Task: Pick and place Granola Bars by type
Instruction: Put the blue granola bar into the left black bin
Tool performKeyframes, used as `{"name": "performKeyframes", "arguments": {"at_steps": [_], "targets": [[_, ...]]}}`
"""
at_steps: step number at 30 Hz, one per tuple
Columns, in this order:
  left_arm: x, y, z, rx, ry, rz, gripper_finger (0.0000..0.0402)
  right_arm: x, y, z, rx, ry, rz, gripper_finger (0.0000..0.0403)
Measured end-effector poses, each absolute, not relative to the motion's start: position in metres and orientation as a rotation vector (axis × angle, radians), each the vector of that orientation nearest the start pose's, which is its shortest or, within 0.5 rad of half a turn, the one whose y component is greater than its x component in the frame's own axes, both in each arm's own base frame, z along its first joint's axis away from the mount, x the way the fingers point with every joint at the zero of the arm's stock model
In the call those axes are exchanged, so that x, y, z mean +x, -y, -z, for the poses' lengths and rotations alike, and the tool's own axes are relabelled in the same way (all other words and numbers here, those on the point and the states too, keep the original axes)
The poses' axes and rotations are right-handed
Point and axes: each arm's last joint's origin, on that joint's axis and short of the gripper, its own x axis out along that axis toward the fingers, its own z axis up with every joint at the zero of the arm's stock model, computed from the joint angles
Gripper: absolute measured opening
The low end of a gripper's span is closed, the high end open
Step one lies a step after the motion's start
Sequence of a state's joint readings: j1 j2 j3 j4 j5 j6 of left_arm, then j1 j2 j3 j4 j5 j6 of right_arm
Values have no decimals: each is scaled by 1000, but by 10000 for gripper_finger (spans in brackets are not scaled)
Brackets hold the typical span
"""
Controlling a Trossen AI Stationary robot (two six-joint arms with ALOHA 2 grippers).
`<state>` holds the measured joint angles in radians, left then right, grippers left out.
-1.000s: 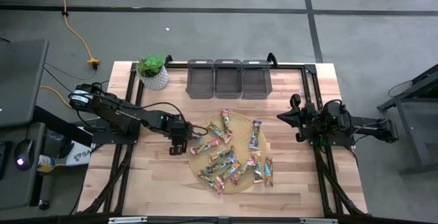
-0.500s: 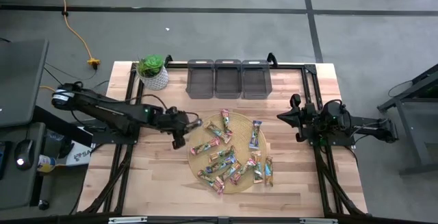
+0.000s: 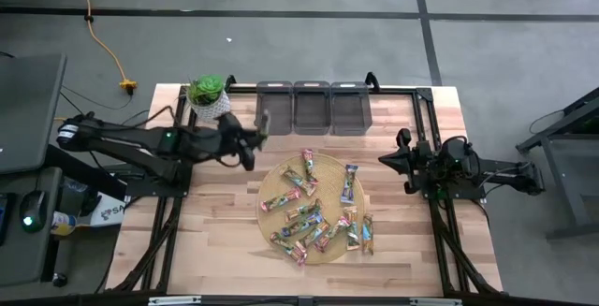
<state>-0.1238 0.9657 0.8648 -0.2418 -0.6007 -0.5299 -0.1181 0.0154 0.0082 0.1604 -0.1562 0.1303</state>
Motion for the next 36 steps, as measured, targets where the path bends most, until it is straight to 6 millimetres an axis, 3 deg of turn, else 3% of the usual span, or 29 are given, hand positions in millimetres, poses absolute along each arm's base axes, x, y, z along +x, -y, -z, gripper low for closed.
{"name": "performKeyframes", "arguments": {"at_steps": [10, 20, 27, 30, 36], "targets": [[198, -3, -391, -485, 180, -798, 82, 97, 7, -180, 109, 148, -48, 0], [194, -60, -427, -499, 238, -845, 82, 97, 7, -180, 109, 149, -48, 0], [209, -109, -435, -525, 39, -906, 82, 97, 7, -180, 109, 146, -52, 0], [216, -134, -438, -563, -139, -948, 82, 97, 7, -180, 109, 144, -54, 0], [237, -182, -420, -673, -468, -1009, 82, 97, 7, -180, 109, 144, -55, 0]]}}
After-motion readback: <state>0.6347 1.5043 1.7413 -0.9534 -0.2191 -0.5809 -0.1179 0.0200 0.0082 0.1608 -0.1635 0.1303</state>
